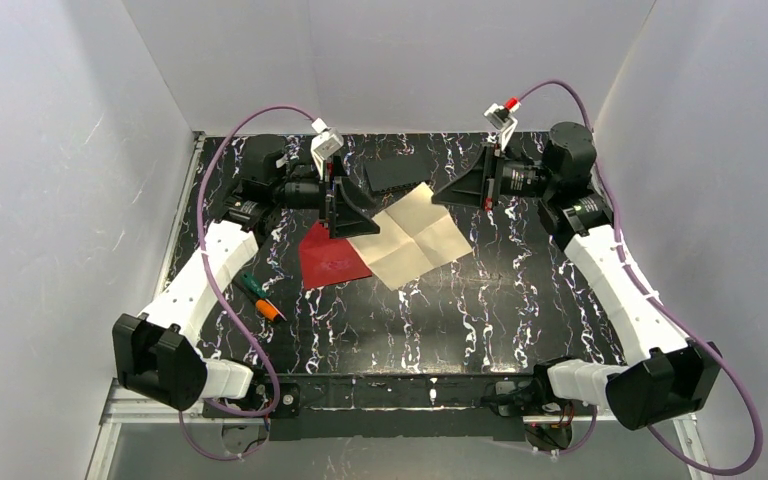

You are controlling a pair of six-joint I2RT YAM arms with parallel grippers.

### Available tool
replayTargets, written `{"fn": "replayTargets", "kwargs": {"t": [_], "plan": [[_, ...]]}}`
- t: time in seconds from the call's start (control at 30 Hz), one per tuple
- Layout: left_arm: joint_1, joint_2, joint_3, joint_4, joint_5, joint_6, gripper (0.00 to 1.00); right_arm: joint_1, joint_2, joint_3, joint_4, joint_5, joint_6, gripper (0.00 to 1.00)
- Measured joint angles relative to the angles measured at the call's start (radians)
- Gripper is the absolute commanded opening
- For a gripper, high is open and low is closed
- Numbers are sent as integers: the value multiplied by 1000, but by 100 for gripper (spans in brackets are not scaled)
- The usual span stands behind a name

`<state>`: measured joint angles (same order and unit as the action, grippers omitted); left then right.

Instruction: Place the letter into the envelope and seal it

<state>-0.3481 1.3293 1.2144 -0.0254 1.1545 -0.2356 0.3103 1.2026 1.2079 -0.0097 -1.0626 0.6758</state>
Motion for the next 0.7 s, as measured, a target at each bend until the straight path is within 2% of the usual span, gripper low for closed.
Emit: {"fn": "replayTargets", "kwargs": {"t": [0.13,0.27,0.37,0.5,0.57,0.6,0.67,0.7], "plan": [[0,-2,-32,23,34,0,97,20,36,50,0,-18,-3,1],[0,-2,-37,39,37,-9,90,48,57,83,0,-34,-3,1],[0,-2,-37,49,68,-32,78,65,61,96,6,-46,6,1],[-3,1,-21,53,152,-61,48,77,68,101,53,-61,56,1],[-4,1,-15,59,179,-67,20,79,80,112,76,-66,79,1],[-6,1,-14,62,191,-66,9,80,86,117,87,-66,86,1],[-7,1,-13,63,201,-72,0,82,98,130,97,-66,99,1],[-8,1,-12,66,204,-70,0,83,104,137,100,-66,106,1]]}}
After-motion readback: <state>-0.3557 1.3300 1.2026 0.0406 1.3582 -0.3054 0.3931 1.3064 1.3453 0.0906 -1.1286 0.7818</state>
